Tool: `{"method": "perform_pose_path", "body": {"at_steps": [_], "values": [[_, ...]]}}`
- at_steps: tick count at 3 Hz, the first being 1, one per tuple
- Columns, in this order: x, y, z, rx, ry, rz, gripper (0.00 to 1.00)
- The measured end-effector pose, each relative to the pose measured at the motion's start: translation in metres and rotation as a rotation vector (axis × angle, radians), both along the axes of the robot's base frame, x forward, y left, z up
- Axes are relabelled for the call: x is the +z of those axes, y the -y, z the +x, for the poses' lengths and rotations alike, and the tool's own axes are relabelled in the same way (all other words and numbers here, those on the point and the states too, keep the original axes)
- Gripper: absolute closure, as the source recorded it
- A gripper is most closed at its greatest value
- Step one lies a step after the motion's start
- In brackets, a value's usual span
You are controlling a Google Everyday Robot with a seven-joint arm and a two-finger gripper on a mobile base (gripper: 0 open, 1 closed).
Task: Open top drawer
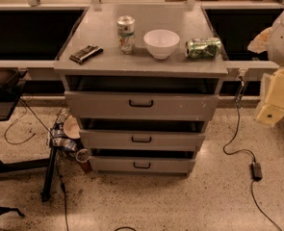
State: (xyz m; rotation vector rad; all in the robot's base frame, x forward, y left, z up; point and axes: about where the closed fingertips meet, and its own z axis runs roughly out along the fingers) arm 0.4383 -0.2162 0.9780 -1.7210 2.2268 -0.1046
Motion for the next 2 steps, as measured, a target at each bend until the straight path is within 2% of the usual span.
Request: {"method": "perform_pose_path", "body": {"at_steps": [2], "values": [[-0.013, -0.007, 0.007, -0.012, 0.007, 0.023, 0.0]]}}
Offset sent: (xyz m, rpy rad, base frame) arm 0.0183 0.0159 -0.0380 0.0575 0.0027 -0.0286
